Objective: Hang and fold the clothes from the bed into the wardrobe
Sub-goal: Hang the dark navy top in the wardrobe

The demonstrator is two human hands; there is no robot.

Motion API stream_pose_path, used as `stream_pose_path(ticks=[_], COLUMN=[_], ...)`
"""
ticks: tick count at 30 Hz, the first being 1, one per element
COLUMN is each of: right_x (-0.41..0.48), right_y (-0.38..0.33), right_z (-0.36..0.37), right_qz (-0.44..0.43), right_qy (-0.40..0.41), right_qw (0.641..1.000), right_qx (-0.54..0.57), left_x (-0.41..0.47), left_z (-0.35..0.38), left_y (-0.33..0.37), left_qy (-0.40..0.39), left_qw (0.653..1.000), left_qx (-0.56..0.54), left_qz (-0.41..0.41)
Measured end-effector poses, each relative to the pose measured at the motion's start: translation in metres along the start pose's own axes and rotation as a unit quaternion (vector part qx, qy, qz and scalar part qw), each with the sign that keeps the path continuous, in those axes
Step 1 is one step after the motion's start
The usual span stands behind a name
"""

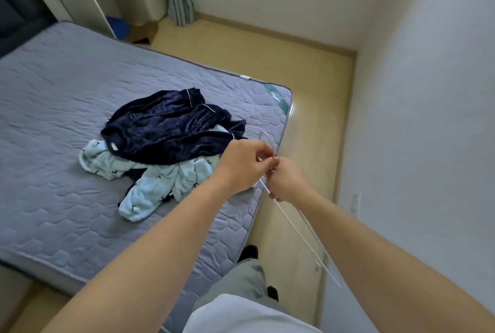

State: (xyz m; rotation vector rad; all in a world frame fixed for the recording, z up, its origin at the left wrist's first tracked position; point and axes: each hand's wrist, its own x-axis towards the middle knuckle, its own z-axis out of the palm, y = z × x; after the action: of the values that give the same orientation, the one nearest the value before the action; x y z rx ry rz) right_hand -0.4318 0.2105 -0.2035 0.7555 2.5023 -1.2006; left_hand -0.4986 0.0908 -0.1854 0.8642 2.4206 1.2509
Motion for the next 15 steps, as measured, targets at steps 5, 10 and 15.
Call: stream_pose_path(ticks=[5,10,15], right_x=[0.100,0.202,0.291], right_y=[-0.012,-0.037,-0.061], right_z=[-0.010,0.001,0.026], right_qz=[0.042,0.081,0.062], right_qy=[0.008,-0.030,-0.111], right_qw=[0.999,0.995,0.992], right_qx=[0.009,0.053,-0.008], left_x=[0.084,0.157,0.200], left_z=[-0.025,-0.047,-0.053], left_y=[-0.064,-0.210,-0.336], left_qy=[-0.023,0.037,0.014], left_qw=[0.995,0.928,0.841], left_qx=[0.011,-0.040,-0.061], left_qz=[-0.092,-0.369,-0.537])
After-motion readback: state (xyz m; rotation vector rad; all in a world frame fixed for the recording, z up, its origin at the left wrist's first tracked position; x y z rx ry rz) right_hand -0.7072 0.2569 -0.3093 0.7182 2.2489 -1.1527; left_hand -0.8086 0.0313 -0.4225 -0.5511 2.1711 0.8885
